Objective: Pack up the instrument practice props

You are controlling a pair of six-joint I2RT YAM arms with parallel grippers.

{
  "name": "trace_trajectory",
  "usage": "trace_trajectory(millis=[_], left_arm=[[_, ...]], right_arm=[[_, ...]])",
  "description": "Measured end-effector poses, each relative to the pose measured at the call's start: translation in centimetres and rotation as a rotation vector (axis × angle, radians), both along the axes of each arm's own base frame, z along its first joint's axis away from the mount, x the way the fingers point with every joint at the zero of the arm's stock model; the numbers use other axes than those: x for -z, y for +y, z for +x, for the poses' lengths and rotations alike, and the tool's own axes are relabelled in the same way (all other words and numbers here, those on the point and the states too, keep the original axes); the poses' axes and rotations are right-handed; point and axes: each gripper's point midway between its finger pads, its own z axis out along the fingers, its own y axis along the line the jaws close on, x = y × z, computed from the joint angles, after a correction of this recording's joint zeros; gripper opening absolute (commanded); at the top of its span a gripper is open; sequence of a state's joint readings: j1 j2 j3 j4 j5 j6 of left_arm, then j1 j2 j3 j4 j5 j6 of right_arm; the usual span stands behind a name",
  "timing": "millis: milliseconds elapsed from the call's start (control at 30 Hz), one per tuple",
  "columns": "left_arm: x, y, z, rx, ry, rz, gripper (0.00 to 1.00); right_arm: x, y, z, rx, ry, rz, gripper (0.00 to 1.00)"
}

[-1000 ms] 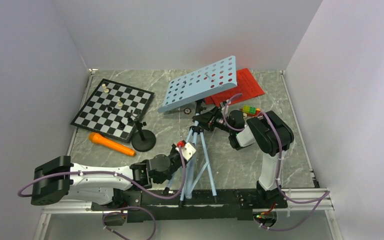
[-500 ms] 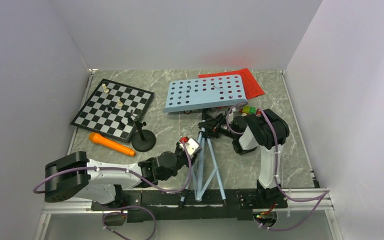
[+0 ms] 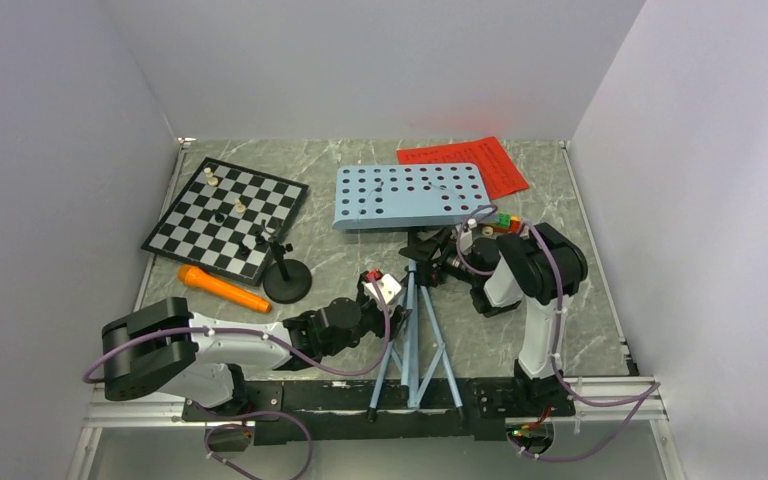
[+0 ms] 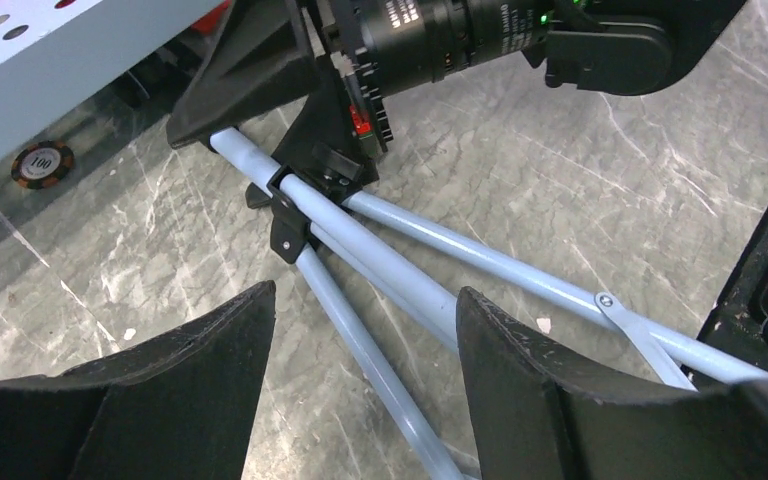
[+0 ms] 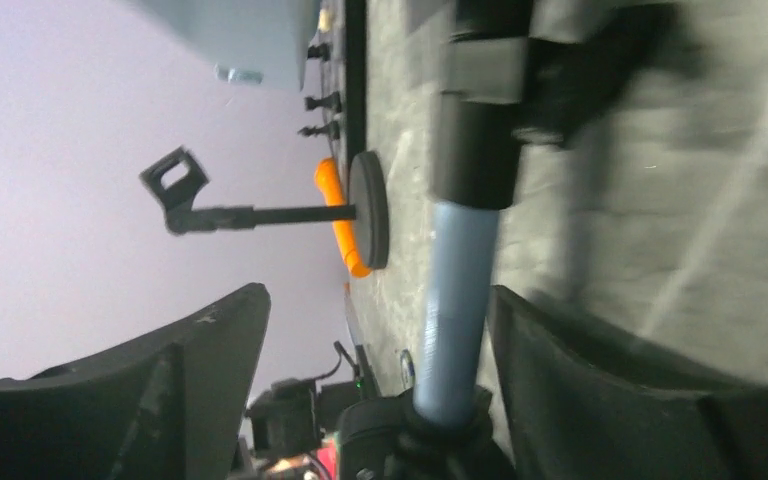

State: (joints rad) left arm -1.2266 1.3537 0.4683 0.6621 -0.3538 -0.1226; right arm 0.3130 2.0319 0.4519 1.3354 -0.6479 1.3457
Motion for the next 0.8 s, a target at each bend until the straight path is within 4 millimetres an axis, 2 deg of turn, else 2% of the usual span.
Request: trace_trajectory(millis=[33, 100, 267, 433, 600, 733, 800], left_arm=[[0.0, 0.0, 0.0, 0.001, 0.003, -0.001, 0.72], [-0.1, -0.1, 0.0, -0.001, 0.005, -0.006, 0.73], [0.1, 0.1, 0.0, -0.006, 0.018, 0.003, 0.76], [0.5, 1.1, -0.4, -0.015, 0.042, 0.035, 0.87], [-0.9, 2.8, -0.4, -0.062, 0.047, -0.003, 0.91], [-1.4, 3.6, -0.5, -0.08, 0.049, -0.036, 0.91], [-1.5, 3.7, -0.5, -0.078, 0.051, -0.039, 0.92]], right_arm=[[-0.5, 0.0, -0.2, -0.006, -0.016, 0.001, 0.99], [-1.9, 0.1, -0.6, -0.02, -0.07, -0.003, 1.0], [-2.0, -0.6, -1.6, -0.016, -0.065, -0.071, 1.0], [-2.0, -1.8, -3.2, -0.017, -0.062, -0.273, 1.0], [-2.4, -3.6, -4.6, -0.03, -0.11, -0.53, 1.0], [-4.2, -4.5, -4.2, -0.018, -0.19, -0.607, 1.0], [-3.9, -4.8, -4.2, -0.016, -0.192, -0.649, 1.0]])
